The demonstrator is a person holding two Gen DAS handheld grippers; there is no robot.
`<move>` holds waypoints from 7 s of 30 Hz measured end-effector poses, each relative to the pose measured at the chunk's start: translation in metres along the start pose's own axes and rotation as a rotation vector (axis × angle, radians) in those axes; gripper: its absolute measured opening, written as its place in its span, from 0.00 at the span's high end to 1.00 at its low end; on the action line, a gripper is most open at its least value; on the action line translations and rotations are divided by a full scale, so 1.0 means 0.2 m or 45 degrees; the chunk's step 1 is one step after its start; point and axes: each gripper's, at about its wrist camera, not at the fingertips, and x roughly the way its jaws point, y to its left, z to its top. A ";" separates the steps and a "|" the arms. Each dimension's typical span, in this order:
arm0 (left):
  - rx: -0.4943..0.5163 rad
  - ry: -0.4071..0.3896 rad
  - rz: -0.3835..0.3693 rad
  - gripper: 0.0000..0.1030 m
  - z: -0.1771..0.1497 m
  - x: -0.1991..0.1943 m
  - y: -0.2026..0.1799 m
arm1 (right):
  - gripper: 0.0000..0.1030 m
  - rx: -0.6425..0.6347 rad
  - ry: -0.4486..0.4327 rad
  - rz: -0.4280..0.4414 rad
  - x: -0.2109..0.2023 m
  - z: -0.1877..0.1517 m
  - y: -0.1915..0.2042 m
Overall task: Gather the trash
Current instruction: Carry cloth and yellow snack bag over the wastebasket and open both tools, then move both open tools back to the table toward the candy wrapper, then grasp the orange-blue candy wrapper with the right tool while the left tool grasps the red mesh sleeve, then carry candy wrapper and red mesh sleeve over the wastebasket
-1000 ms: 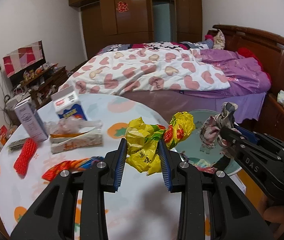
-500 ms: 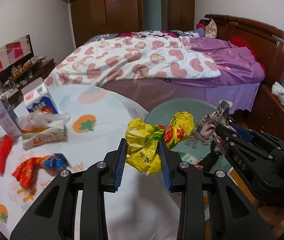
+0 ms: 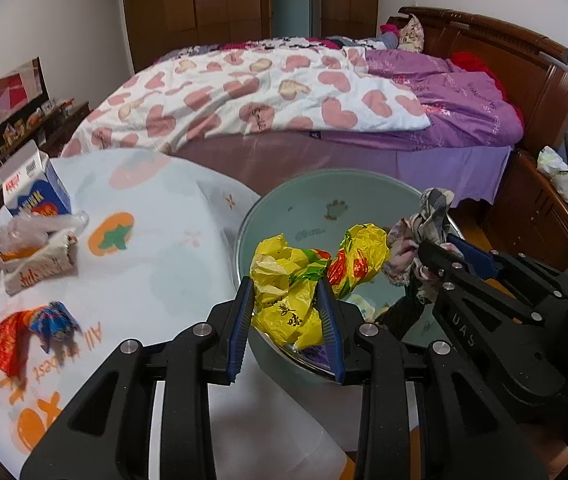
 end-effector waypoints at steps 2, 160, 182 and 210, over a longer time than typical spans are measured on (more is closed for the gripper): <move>0.002 0.009 0.010 0.68 -0.01 0.01 0.00 | 0.80 0.001 0.011 -0.001 0.02 0.00 -0.01; -0.210 -0.012 0.318 0.78 -0.35 -0.53 0.80 | 0.54 -0.051 -0.058 0.165 -0.30 -0.03 0.56; -0.018 -0.014 0.236 0.78 -0.17 -0.38 0.36 | 0.54 0.120 -0.059 0.044 -0.28 -0.06 0.12; 0.108 0.038 0.110 0.78 -0.12 -0.20 -0.04 | 0.54 0.262 -0.029 -0.077 -0.22 -0.12 -0.25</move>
